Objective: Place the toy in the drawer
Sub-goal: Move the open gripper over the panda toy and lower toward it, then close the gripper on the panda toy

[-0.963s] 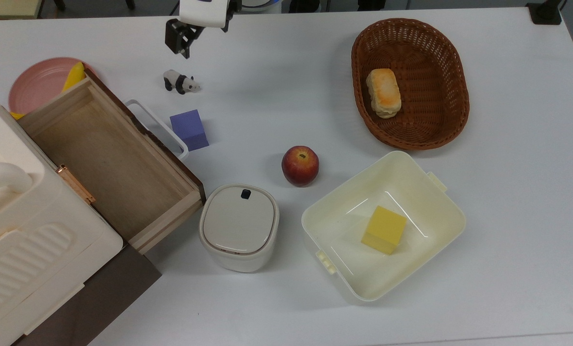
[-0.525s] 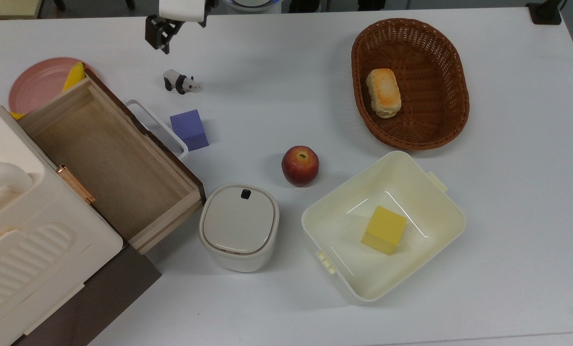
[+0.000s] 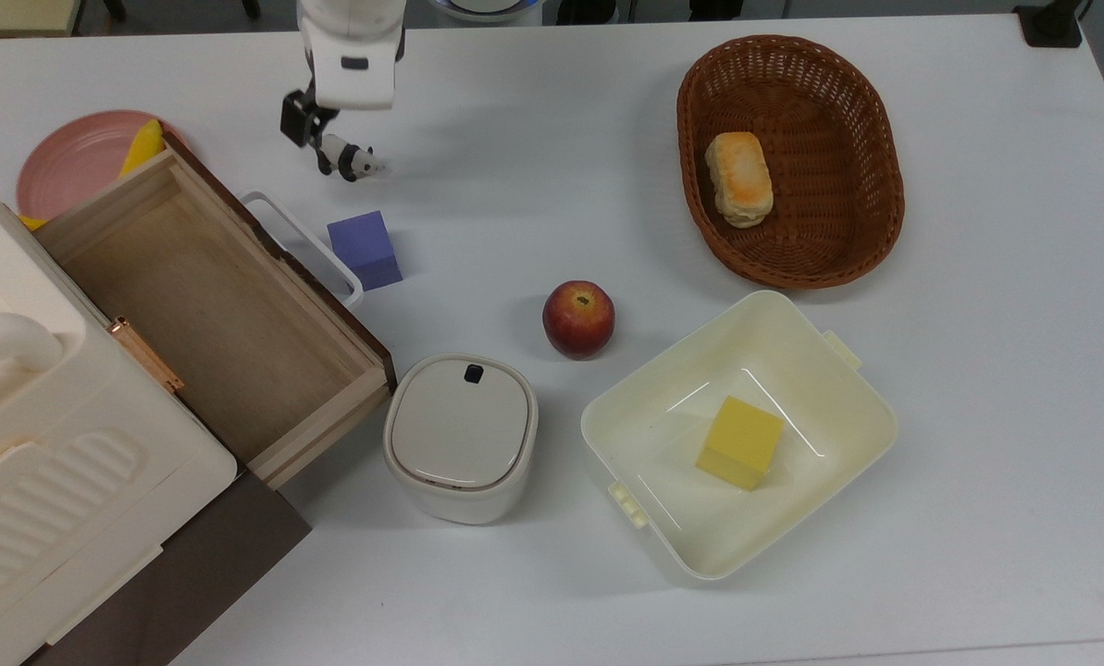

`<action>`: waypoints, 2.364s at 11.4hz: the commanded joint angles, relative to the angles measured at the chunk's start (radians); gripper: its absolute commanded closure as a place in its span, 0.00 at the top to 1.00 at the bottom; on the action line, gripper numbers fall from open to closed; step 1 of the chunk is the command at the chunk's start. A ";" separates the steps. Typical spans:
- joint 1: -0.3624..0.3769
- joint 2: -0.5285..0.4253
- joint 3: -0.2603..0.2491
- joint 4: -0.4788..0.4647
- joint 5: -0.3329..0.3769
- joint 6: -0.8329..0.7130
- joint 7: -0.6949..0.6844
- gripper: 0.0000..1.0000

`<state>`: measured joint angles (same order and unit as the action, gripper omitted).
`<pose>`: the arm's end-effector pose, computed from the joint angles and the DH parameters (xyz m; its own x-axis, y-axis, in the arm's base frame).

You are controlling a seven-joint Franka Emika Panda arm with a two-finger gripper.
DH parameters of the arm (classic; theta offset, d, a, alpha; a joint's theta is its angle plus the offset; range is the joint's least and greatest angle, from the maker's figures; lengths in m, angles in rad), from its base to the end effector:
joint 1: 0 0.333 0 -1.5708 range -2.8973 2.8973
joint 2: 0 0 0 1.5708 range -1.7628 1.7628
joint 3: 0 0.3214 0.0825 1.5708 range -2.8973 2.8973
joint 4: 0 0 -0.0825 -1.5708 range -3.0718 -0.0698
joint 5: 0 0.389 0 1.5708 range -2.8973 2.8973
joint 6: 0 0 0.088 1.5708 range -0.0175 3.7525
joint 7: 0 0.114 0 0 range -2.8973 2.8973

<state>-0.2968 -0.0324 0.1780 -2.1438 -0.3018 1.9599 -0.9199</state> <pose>0.5134 -0.0825 0.4041 0.5664 0.7644 -0.3081 0.8080 -0.5887 0.0250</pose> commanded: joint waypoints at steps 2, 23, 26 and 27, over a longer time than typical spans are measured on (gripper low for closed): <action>-0.005 0.037 -0.009 -0.057 -0.048 0.093 -0.054 1.00; -0.008 0.177 -0.009 -0.044 -0.163 0.040 -0.039 0.13; -0.007 0.183 -0.009 -0.030 -0.163 0.040 -0.039 0.00; -0.005 0.189 -0.008 -0.022 -0.161 0.040 -0.037 0.00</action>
<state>-0.3096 0.1513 0.1746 -2.1832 -0.4478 2.0138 -0.9522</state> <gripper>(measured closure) 0.612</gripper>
